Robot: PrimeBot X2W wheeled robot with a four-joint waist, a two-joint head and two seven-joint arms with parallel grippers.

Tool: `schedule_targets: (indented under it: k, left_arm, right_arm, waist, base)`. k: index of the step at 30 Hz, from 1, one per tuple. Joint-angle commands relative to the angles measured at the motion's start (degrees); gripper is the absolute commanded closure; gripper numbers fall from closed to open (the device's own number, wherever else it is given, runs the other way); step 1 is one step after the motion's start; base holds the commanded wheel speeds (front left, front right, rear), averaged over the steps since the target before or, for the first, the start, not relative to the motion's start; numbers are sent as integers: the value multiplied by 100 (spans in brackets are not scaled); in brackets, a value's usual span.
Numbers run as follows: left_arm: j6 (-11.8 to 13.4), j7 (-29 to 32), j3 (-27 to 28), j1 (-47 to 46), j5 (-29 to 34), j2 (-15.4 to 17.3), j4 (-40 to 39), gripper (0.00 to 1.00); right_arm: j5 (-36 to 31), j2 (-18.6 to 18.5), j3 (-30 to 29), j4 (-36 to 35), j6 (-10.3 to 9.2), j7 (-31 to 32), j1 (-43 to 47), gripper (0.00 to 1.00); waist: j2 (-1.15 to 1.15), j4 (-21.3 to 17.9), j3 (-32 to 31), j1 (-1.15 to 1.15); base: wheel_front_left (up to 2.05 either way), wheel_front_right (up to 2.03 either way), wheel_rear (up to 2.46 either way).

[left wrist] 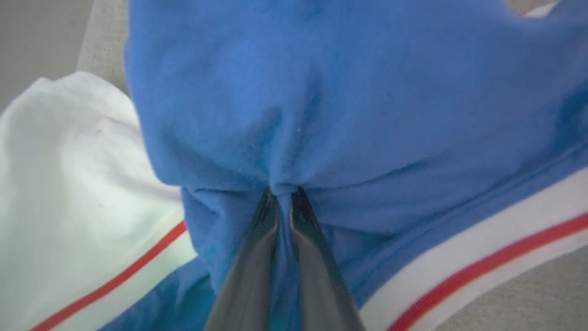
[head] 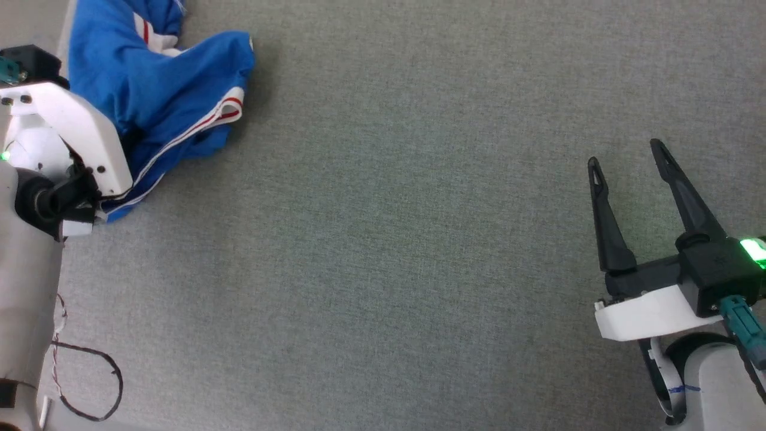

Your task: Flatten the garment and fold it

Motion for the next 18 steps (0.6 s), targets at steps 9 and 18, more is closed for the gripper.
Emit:
schedule_targets:
  k: [9, 18]
  left_arm:
    - [-59, -641, 77, -227, 128, 206, -129, 100]
    - [-121, -863, -186, -569, 253, 323, -894, 100]
  right_arm:
    - [210, 5, 5, 326, -5, -275, -44, 0]
    - [712, 7, -218, 774, -5, -649, 237, 0]
  waist:
    - [-1, -55, -592, 0]
    - [-1, -206, -1521, 0]
  base:
    - [0, 0, 0]
    - [0, 0, 0]
